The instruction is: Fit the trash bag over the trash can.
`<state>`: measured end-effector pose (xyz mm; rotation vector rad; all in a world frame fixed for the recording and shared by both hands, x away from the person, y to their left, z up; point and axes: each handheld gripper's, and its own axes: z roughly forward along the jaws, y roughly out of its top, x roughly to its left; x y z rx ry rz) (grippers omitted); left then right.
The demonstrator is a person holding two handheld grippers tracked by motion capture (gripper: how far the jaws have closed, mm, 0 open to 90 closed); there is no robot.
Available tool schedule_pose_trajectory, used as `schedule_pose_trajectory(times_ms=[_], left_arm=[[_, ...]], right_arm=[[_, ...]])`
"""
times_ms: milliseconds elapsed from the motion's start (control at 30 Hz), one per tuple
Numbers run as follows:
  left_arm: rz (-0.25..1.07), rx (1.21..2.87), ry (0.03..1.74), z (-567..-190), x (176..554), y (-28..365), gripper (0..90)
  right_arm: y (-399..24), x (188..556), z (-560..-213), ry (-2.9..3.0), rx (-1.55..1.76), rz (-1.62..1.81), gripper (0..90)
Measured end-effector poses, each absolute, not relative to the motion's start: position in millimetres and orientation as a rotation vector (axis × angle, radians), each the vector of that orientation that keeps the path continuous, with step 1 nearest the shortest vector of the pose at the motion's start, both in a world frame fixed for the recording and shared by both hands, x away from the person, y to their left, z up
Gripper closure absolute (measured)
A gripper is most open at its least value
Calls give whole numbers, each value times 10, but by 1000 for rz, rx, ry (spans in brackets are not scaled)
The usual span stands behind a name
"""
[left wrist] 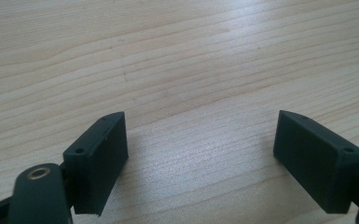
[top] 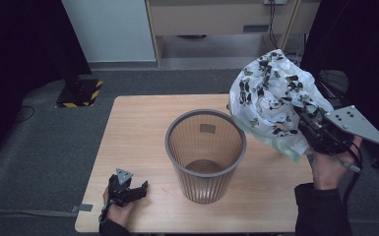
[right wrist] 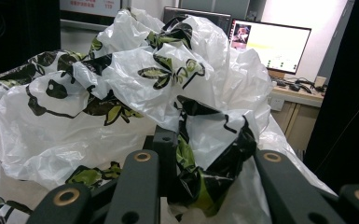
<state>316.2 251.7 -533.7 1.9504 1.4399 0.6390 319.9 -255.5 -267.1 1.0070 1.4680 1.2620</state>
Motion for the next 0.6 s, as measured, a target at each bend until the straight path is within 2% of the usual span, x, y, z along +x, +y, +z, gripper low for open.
schedule_pose_trajectory(times_ms=[267,600], left_arm=[[642,1952,1440,-5337,3160,2515,169],[641,1951,1440,-5337,3161,2516,169]], right_arm=[[-2431,2951,-2584,1465,966,1305,707],[-2160,2775,-2733,1443,955,1356,709]])
